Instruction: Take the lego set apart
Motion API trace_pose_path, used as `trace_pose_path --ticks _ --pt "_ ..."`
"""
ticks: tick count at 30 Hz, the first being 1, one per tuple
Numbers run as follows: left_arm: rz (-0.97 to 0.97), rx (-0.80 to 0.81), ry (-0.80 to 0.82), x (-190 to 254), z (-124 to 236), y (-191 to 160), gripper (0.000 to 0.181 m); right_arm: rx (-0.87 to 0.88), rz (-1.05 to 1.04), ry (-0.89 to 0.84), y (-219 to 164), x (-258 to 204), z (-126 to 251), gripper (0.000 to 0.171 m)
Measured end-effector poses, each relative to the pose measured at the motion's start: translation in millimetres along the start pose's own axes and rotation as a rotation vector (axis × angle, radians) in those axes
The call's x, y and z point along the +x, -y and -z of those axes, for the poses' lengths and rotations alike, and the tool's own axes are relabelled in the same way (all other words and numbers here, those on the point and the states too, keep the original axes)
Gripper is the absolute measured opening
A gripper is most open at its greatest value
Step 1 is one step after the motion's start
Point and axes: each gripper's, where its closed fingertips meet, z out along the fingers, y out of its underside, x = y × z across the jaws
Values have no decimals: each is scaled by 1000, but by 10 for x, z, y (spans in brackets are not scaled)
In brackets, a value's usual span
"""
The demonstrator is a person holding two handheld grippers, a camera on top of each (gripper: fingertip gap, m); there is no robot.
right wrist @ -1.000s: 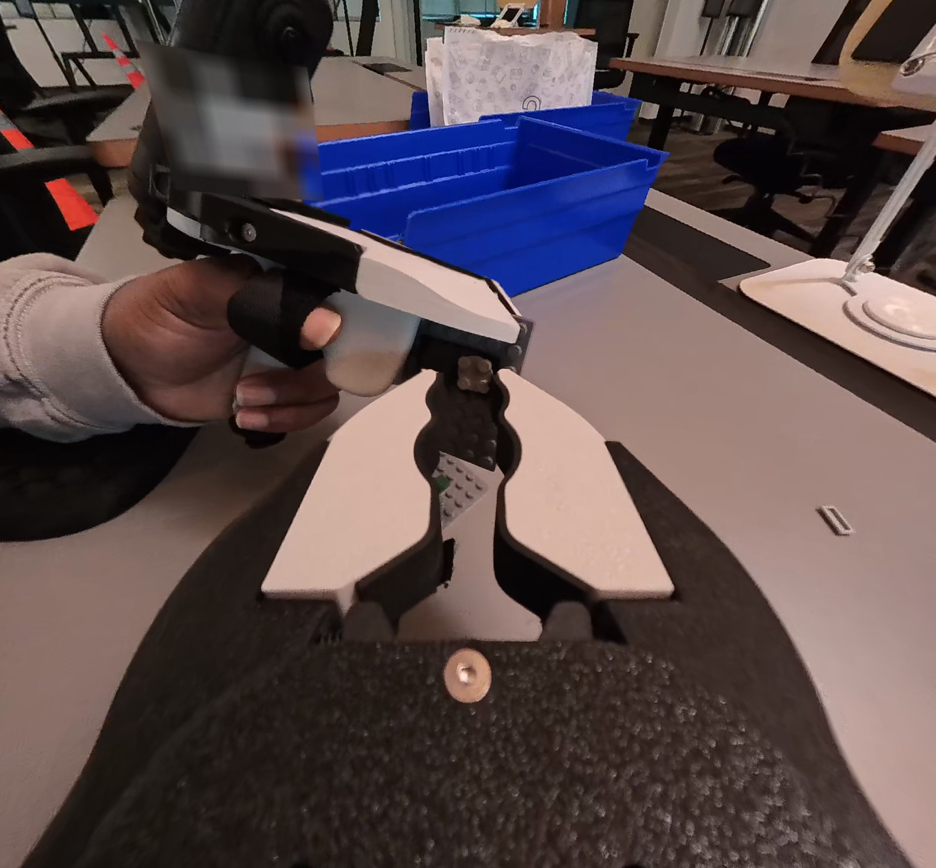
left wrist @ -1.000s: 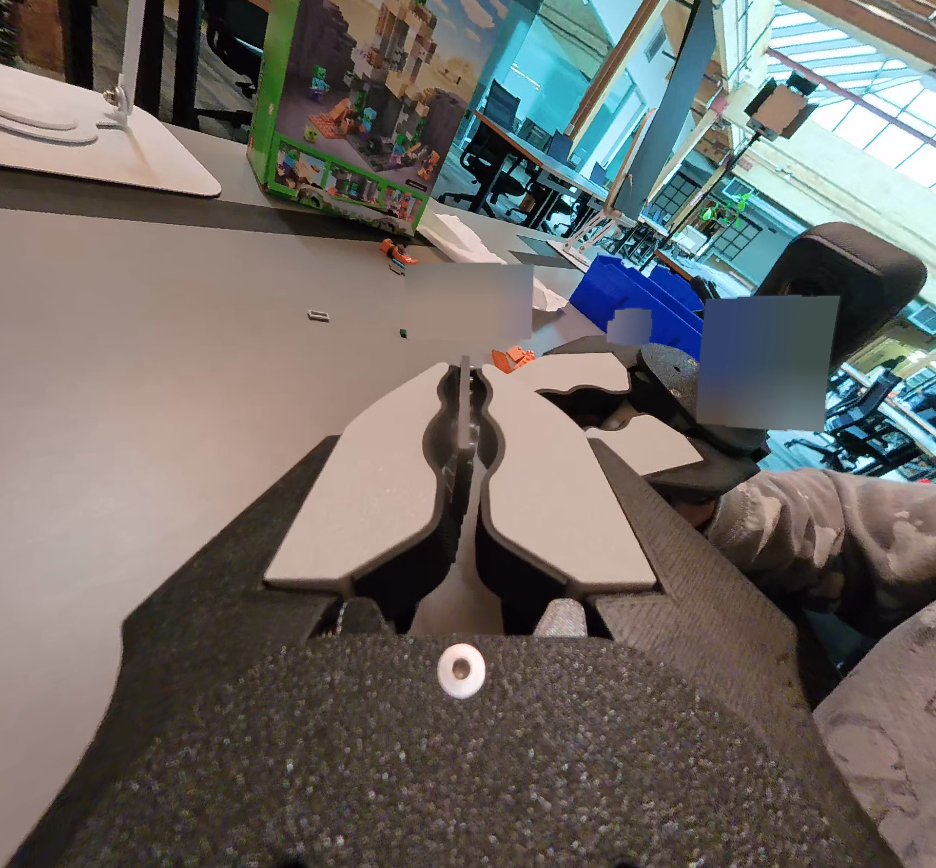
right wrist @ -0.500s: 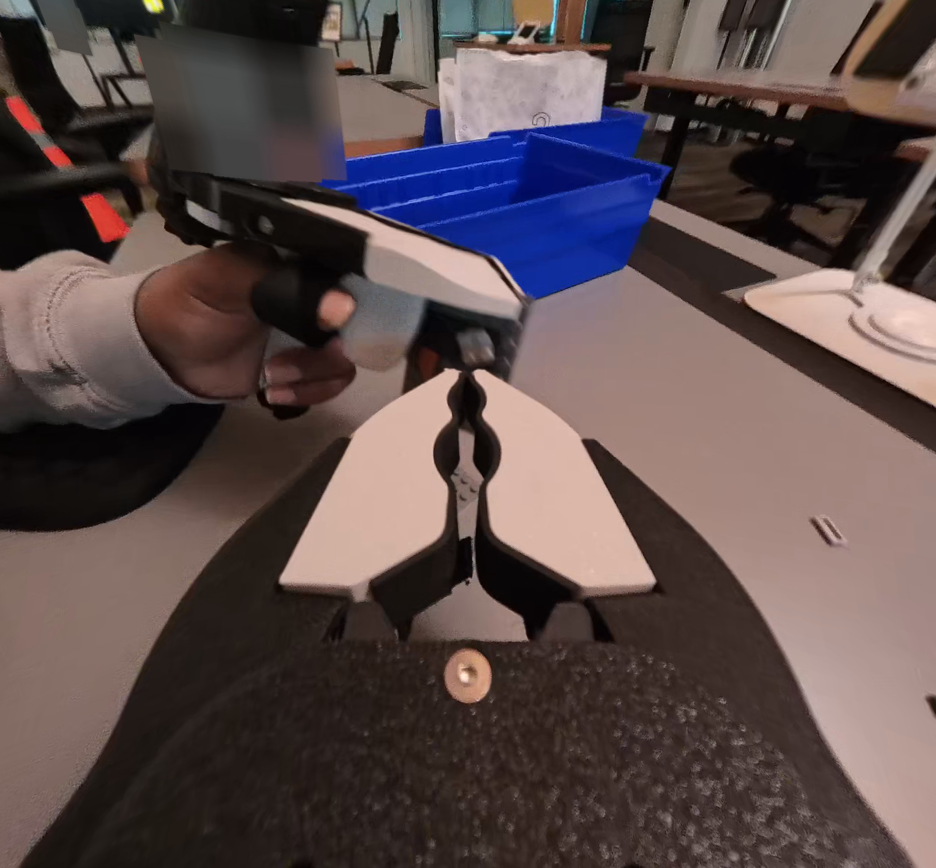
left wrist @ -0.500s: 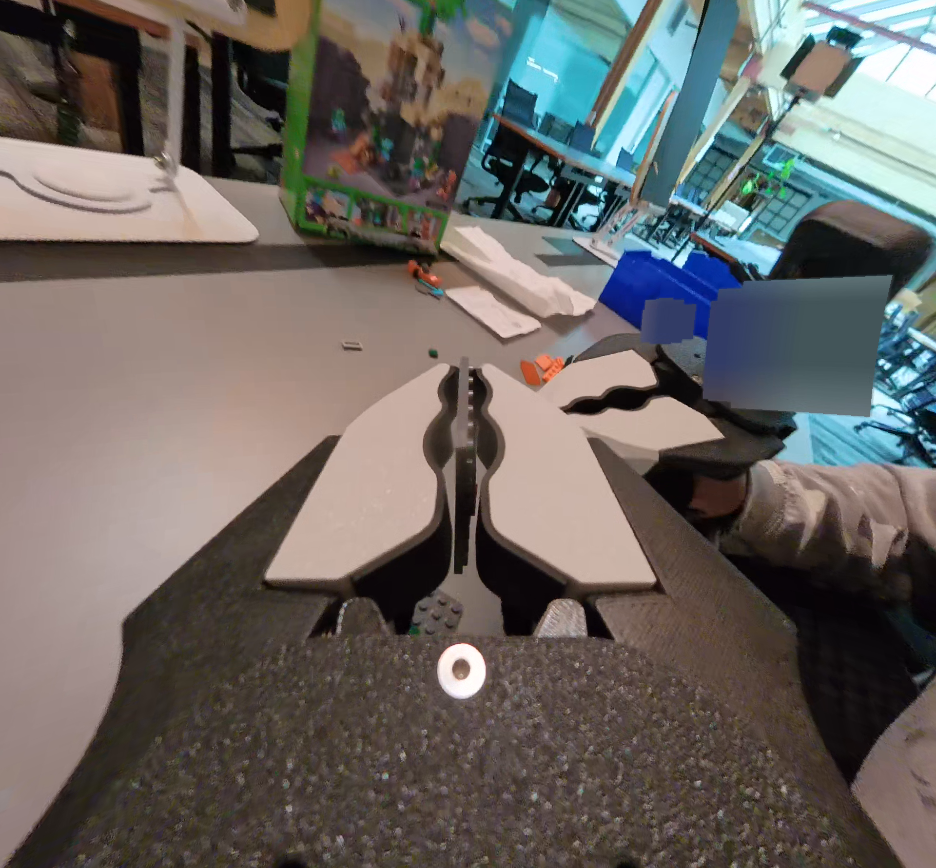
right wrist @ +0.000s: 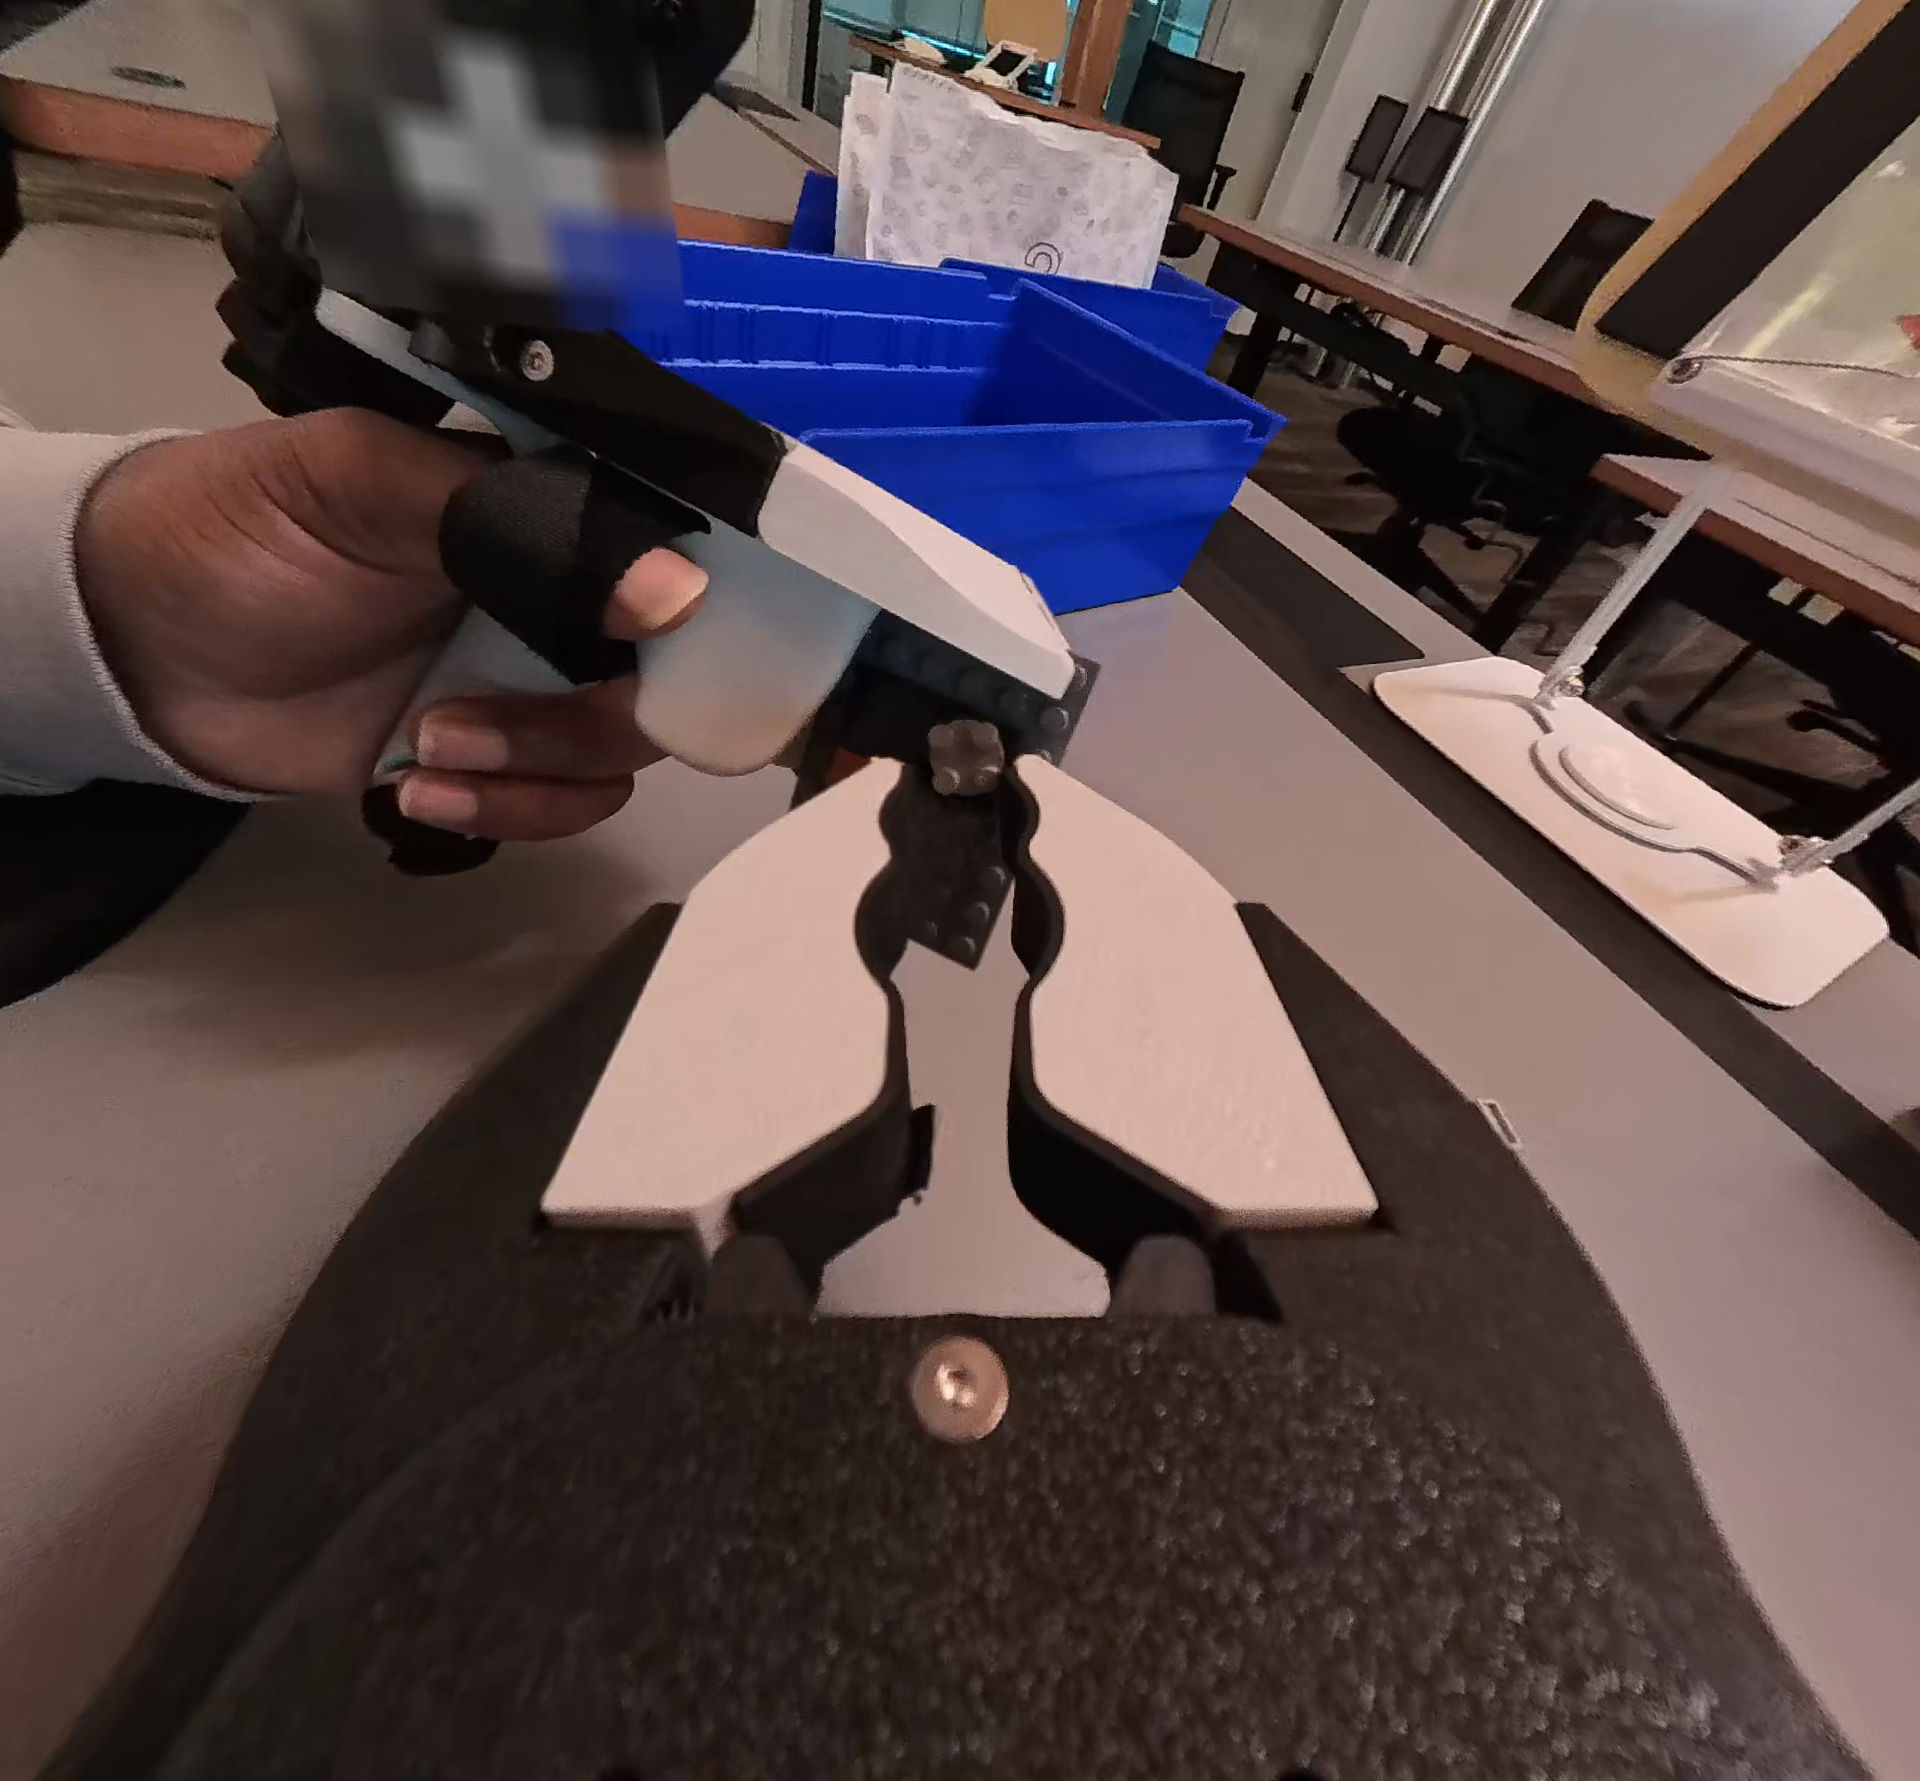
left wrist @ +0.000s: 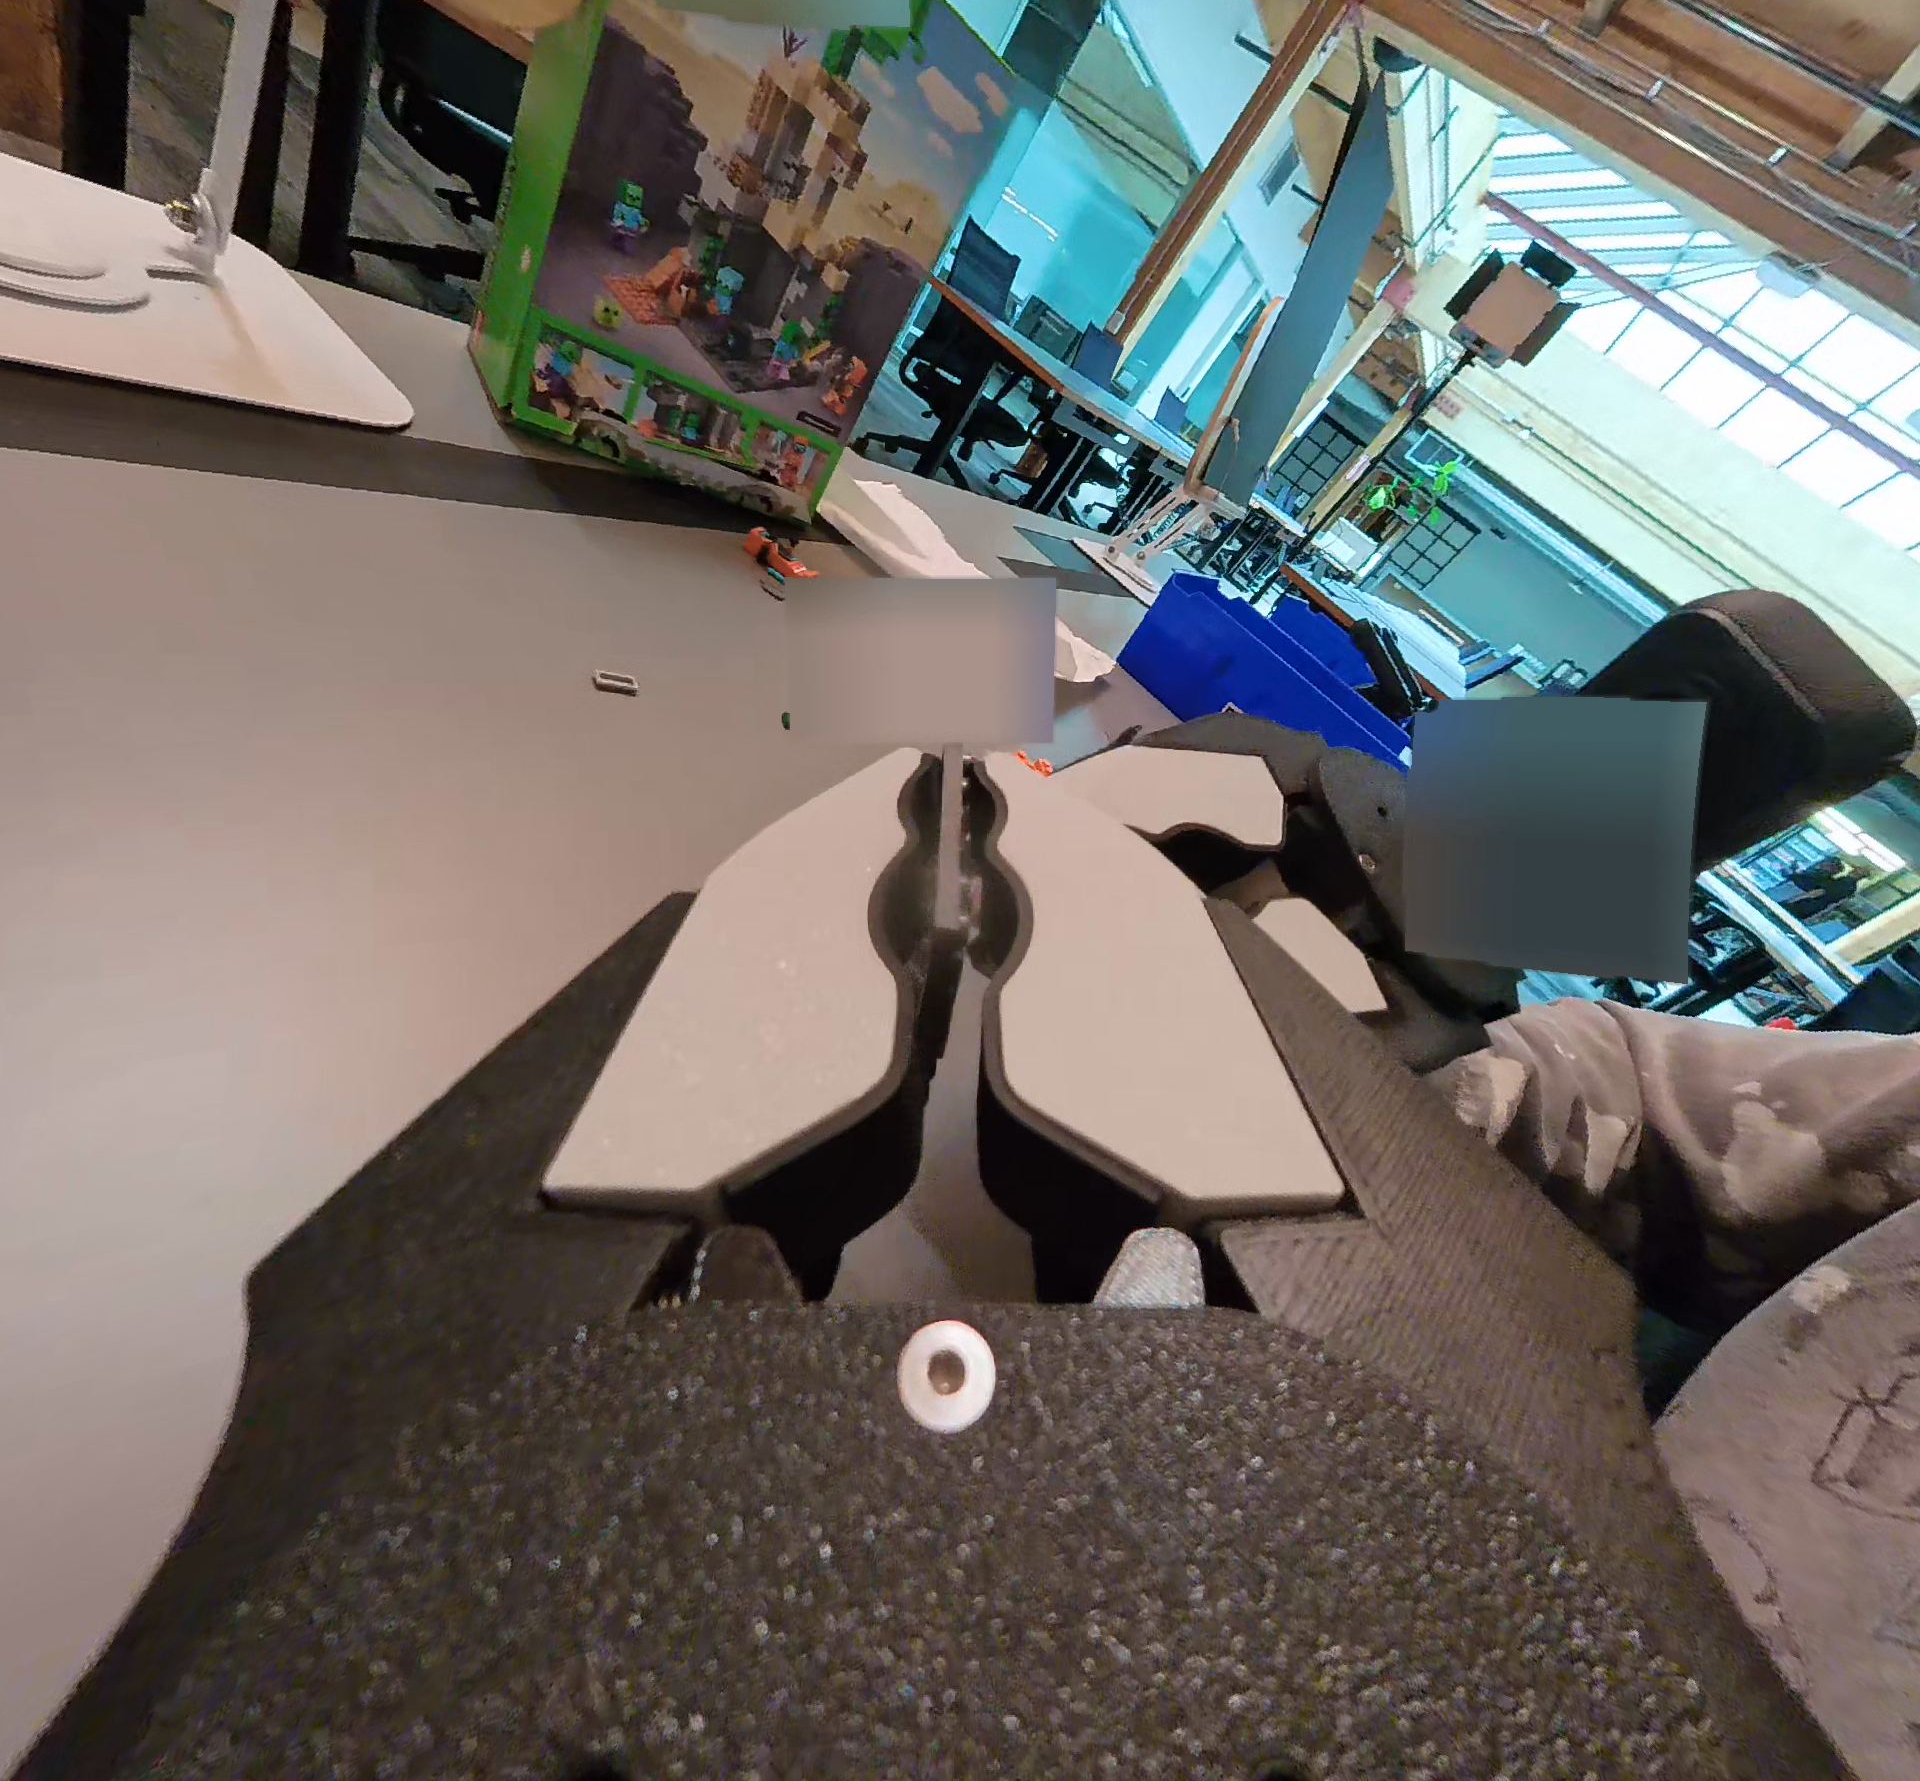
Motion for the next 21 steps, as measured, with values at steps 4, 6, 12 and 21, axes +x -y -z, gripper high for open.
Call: trace_pose_path --ticks 4,6,12,21 --pt "8 1 5 14 5 -2 5 3 17 -18 9 8 7 11" --pt "12 -2 9 13 2 -2 5 4 33 -35 8 8 5 11" --pt "6 -22 35 -11 -23 -42 6 -18 84 -67 -41 13 5 12" --pt "13 -36 28 -15 -31 -53 5 -38 182 -83 -48 19 25 10"
